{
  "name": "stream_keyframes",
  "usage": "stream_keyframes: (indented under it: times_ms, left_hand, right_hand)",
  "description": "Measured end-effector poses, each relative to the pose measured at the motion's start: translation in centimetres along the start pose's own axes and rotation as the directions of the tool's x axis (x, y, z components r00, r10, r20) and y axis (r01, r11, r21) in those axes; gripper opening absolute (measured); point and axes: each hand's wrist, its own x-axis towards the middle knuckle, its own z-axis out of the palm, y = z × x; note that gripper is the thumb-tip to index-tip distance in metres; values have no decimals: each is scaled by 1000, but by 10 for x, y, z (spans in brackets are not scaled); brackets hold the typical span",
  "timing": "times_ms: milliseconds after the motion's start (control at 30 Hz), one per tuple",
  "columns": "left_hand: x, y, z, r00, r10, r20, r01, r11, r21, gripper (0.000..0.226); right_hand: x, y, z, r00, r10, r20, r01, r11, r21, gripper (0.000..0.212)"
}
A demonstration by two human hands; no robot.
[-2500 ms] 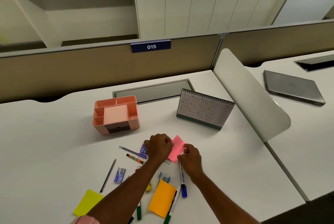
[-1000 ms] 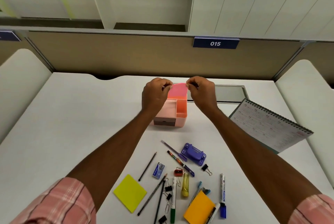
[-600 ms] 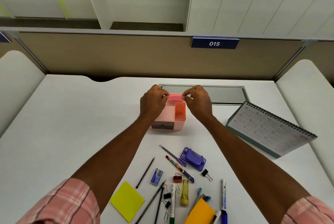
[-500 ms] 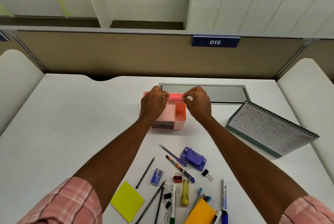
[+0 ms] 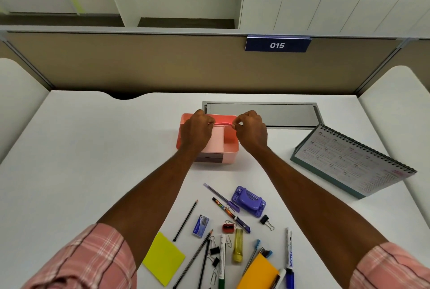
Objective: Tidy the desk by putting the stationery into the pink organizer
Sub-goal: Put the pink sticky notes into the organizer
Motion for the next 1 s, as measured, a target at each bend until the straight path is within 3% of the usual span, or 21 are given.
stream_keyframes:
  times_ms: [367,733,1000]
  left_hand:
    - [-16,-9,-6,999,-45,7,46,991,-130,35]
    - [-62,-3,-13,996,-71,-51,58,971,-233,29]
    - [-129,-9,-15,999,-31,-43,14,935,-354,21]
  right_hand:
    - [-18,4,-4,1000,19,4,-19,985,169,40]
    - [-73,-12,-3,996,-21,-81,41,966,255,28]
    - [-143,-25,4,1000,-2,7,-1,910,414,21]
